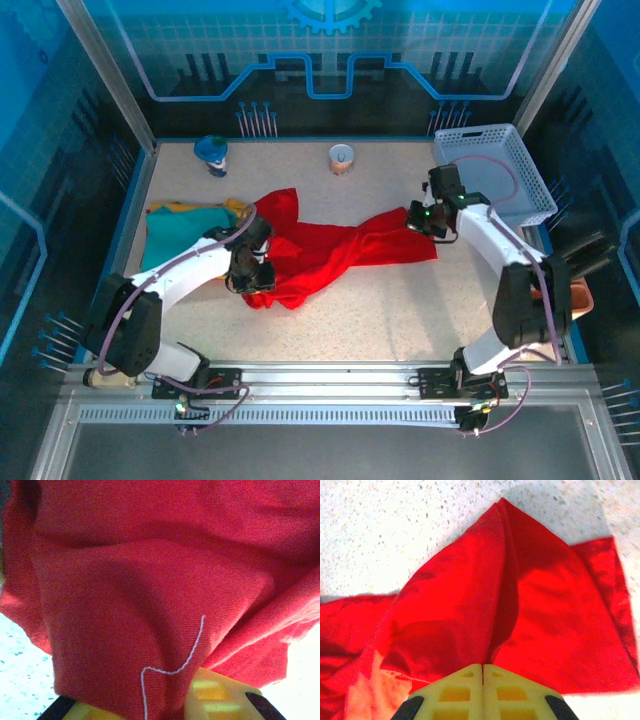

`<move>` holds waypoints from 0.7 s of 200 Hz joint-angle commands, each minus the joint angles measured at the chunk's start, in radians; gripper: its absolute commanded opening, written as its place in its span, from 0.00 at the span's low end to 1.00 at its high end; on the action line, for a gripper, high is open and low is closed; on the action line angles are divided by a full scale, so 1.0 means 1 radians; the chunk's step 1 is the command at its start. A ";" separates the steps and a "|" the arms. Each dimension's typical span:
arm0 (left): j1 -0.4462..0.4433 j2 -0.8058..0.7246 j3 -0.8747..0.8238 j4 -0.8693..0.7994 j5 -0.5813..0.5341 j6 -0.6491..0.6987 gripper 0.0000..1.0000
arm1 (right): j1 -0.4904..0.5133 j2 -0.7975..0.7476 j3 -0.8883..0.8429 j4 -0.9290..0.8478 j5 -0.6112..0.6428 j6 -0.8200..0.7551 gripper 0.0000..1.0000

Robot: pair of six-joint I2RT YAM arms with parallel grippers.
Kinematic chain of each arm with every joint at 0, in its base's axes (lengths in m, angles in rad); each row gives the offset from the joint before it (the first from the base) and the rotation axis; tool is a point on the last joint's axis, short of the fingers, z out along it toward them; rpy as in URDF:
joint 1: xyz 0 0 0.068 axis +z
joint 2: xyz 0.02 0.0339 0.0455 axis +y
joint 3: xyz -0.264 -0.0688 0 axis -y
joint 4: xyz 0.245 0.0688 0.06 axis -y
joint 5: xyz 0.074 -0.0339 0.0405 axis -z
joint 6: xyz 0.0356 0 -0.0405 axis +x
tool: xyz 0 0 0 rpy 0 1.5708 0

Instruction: Fold and stack the t-shirts

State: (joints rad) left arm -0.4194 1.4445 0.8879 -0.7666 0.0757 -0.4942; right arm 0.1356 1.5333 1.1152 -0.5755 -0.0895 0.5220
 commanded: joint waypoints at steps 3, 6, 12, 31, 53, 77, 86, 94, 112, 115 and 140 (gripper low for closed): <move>0.013 -0.015 0.035 -0.042 0.021 0.018 0.23 | -0.043 -0.126 -0.091 -0.135 -0.028 -0.020 0.00; 0.013 -0.012 0.037 -0.042 0.024 0.019 0.24 | -0.050 -0.143 -0.100 -0.145 -0.029 -0.020 0.00; 0.013 -0.008 0.042 -0.045 0.031 0.022 0.25 | -0.065 -0.178 -0.118 -0.163 -0.024 -0.020 0.00; 0.014 -0.007 0.059 -0.066 0.044 0.029 0.38 | -0.133 -0.289 -0.179 -0.187 0.006 -0.019 0.00; 0.014 -0.048 0.057 -0.113 0.038 0.026 0.50 | -0.216 -0.360 -0.224 -0.174 0.030 -0.005 0.00; 0.014 -0.141 0.015 -0.166 0.031 -0.001 0.51 | -0.240 -0.378 -0.261 -0.131 0.020 0.028 0.00; 0.013 -0.171 -0.007 -0.181 0.038 -0.019 0.50 | -0.240 -0.374 -0.267 -0.119 0.010 0.036 0.00; 0.012 -0.196 -0.029 -0.190 0.051 -0.038 0.46 | -0.240 -0.369 -0.270 -0.109 0.000 0.040 0.00; -0.033 -0.244 -0.075 -0.173 0.067 -0.093 0.39 | -0.240 -0.355 -0.277 -0.092 -0.011 0.042 0.00; -0.046 -0.247 -0.074 -0.170 0.067 -0.102 0.39 | -0.240 -0.354 -0.278 -0.091 -0.014 0.042 0.00; -0.122 -0.241 -0.122 -0.121 0.059 -0.204 0.38 | -0.241 -0.359 -0.293 -0.078 -0.034 0.042 0.00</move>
State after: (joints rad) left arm -0.4828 1.2053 0.8169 -0.8993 0.1192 -0.5797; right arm -0.0948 1.1748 0.8379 -0.6765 -0.0910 0.5495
